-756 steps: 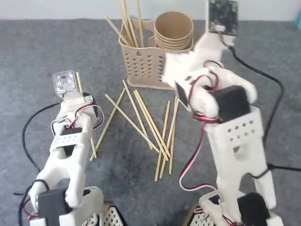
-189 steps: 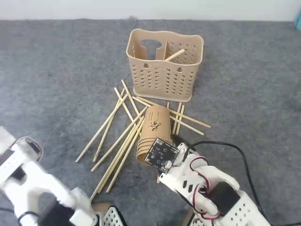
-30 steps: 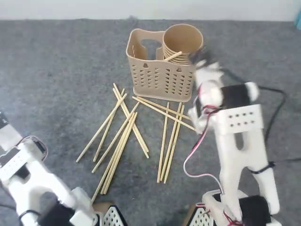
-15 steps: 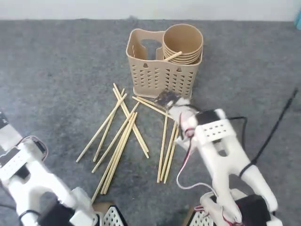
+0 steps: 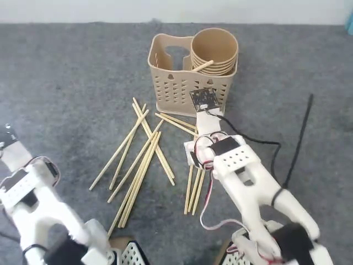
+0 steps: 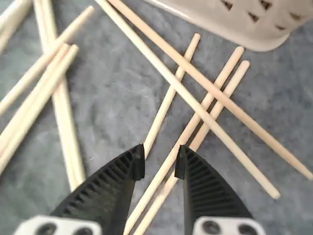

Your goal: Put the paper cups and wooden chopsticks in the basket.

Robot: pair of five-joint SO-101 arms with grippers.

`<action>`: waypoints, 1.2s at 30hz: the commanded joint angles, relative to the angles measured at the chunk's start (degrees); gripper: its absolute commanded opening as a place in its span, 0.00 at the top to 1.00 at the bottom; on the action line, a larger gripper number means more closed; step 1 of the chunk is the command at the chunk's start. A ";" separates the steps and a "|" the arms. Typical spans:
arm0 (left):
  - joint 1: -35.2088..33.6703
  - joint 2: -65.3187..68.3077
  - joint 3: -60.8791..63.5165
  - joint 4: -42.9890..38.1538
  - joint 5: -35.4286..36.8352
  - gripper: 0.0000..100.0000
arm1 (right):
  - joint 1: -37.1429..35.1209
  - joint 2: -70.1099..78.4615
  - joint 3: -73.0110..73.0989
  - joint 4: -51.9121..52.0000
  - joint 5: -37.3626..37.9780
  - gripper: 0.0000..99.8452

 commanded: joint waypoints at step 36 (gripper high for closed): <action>0.44 -0.26 -0.31 -0.88 -0.88 0.87 | -3.65 16.48 -6.68 -4.62 -1.05 0.90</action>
